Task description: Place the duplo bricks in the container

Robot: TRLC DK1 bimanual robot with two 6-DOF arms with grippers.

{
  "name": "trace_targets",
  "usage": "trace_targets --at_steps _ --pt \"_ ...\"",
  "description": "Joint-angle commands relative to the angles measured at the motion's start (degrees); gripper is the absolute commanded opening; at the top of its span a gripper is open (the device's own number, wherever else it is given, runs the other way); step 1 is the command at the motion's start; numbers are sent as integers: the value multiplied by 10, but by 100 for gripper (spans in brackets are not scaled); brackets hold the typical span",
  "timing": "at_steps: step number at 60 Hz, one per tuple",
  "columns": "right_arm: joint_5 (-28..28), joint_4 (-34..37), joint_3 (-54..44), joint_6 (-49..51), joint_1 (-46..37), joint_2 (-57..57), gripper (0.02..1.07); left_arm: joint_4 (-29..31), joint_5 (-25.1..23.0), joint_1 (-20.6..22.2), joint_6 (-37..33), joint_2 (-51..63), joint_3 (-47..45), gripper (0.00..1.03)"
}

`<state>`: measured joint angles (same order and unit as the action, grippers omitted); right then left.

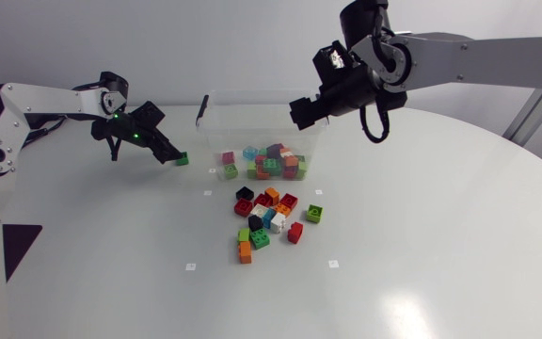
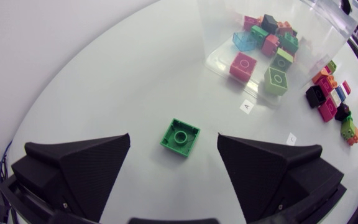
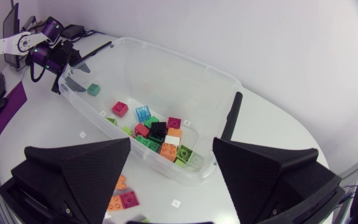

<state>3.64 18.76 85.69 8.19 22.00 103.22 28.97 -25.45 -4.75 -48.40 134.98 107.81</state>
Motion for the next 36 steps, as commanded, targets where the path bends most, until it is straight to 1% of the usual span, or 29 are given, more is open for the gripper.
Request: trace_targets --at_steps 1,8,27,33,36 --pt "8 -13 -31 14 -6 -28 98 21 -9 -1 -41 29 33 97" --pt "14 -20 -56 16 -13 -44 98 54 -11 -2 -64 54 64 97" --pt "22 -24 -85 23 -24 -71 98 66 -10 -2 -78 89 103 97" --pt "22 -24 -90 24 -24 -79 98 77 -10 0 -85 96 112 96" --pt "22 -24 -96 24 -24 -85 98 84 -10 2 -90 100 115 94"
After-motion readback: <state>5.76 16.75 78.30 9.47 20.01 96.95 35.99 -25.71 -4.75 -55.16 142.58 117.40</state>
